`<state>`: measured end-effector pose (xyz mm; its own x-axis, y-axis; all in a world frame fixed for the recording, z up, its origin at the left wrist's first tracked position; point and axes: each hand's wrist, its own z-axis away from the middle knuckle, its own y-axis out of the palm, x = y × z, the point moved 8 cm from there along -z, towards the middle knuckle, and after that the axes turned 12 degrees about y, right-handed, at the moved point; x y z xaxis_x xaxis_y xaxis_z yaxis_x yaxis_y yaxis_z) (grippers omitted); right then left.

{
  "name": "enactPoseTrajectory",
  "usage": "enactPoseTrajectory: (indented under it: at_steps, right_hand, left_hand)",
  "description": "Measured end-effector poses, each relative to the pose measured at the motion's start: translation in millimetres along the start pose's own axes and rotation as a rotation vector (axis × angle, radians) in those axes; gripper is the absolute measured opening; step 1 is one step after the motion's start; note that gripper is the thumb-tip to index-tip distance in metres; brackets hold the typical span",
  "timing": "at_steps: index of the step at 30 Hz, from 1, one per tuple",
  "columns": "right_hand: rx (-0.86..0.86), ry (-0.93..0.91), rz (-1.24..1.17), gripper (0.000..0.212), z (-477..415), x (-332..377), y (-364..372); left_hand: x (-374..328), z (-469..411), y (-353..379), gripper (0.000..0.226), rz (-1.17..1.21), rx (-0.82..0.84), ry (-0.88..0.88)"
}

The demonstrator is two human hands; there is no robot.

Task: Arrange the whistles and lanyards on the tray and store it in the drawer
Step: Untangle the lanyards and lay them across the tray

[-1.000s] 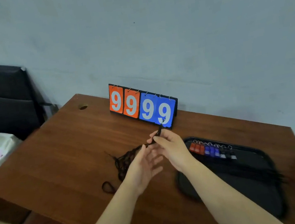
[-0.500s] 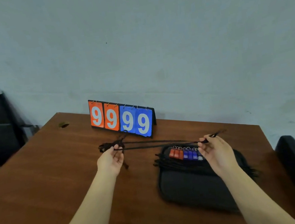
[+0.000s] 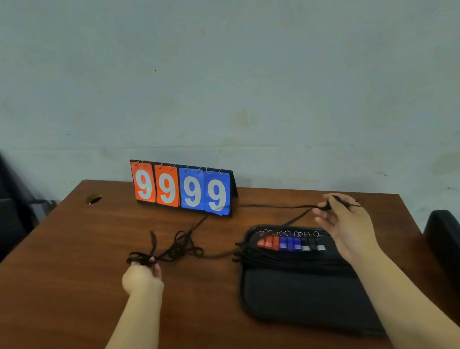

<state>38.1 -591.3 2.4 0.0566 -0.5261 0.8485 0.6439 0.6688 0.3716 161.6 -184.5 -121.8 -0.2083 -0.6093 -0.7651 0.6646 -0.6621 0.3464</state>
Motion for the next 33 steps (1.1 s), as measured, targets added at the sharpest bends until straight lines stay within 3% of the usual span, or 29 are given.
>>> enactPoseTrajectory:
  at_steps: [3,6,8,10,12,13,15,17,19,21,25,28,33]
  right_hand:
    - [0.017,-0.011,0.018,0.016,1,6,-1]
    - [0.081,0.008,0.024,0.017,4,6,9]
    - [0.155,0.031,0.052,0.017,7,2,22]
    - [0.213,0.041,0.115,0.018,12,-3,36]
    - [0.252,0.043,0.172,0.018,18,-7,48]
    - [0.268,0.044,0.198,0.018,22,-8,53]
    - [0.303,0.04,0.243,0.018,29,-10,62]
    - [0.341,0.032,0.301,0.017,36,-12,68]
    - [0.359,0.008,0.403,0.016,43,-15,68]
    - [0.371,-0.022,0.48,0.015,49,-17,64]
    - [0.298,-0.009,0.455,0.017,50,-25,38]
    - [0.183,0.048,0.371,0.019,43,-30,4]
    - [0.051,0.113,0.364,0.015,35,-28,-50]
  left_hand:
    - [1,-25,-26,0.039,-0.125,-0.103,0.016]
    - [5,-24,-42,0.034,-0.423,-0.22,0.026]
    - [13,-9,-34,0.044,-0.67,-0.14,-0.03]
    - [12,10,-20,0.052,-1.002,-0.072,0.117]
    - [14,45,8,0.052,-1.077,0.013,0.274]
    - [22,61,22,0.045,-0.992,0.075,0.278]
    - [50,106,57,0.036,-0.845,0.411,0.086]
    - [81,167,85,0.071,-0.884,0.901,-0.199]
    - [97,217,97,0.094,-0.736,1.146,-0.498]
    - [96,234,111,0.08,-0.427,1.054,-0.602]
    - [79,208,121,0.019,-0.086,0.714,-0.408]
    - [72,184,114,0.023,0.008,0.551,-0.373]
    - [58,153,95,0.029,-0.094,0.43,-0.196]
